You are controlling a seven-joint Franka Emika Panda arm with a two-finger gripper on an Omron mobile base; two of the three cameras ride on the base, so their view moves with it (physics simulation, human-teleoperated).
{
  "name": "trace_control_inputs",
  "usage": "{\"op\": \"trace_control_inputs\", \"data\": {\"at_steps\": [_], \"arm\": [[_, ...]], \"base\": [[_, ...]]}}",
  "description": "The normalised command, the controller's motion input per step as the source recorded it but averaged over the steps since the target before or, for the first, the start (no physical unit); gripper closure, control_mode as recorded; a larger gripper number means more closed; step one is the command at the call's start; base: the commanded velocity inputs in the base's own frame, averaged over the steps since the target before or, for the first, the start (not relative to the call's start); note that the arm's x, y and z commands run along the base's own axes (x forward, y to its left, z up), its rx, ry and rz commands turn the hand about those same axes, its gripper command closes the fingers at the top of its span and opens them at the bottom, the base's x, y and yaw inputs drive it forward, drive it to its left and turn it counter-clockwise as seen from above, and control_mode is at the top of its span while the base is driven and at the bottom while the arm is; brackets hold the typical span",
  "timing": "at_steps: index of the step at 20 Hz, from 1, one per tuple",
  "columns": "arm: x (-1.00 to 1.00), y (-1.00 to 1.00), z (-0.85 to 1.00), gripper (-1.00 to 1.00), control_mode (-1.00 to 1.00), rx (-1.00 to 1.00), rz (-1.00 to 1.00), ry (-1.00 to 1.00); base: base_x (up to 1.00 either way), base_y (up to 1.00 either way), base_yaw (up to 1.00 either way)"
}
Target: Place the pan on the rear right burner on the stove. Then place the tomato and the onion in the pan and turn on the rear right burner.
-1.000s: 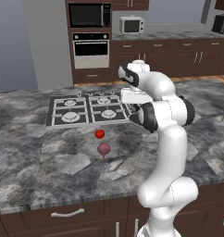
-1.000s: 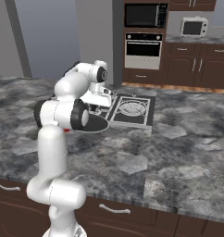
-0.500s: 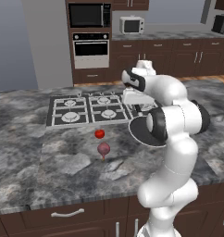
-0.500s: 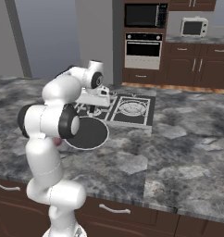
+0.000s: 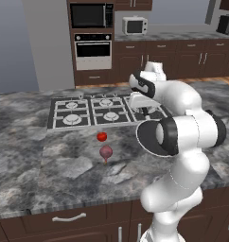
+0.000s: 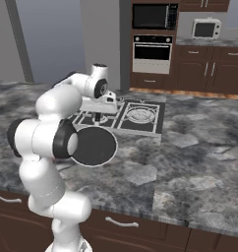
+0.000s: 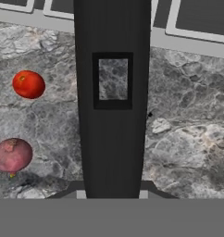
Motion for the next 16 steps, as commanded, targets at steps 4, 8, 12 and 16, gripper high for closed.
{"op": "trace_control_inputs", "data": {"at_steps": [4, 8, 12, 16], "arm": [[0.00, -0.20, 0.39, 1.00, -1.00, 0.00, 0.07, 0.00], [-0.03, -0.27, 0.13, 1.00, -1.00, 0.00, 0.05, 0.01], [-0.24, -0.35, 0.11, 1.00, -1.00, 0.00, 0.06, 0.04], [-0.31, -0.23, 0.19, 1.00, -1.00, 0.00, 0.04, 0.00]], "base": [[0.00, 0.00, 0.00], [0.00, 0.00, 0.00], [0.00, 0.00, 0.00], [0.00, 0.00, 0.00]]}}
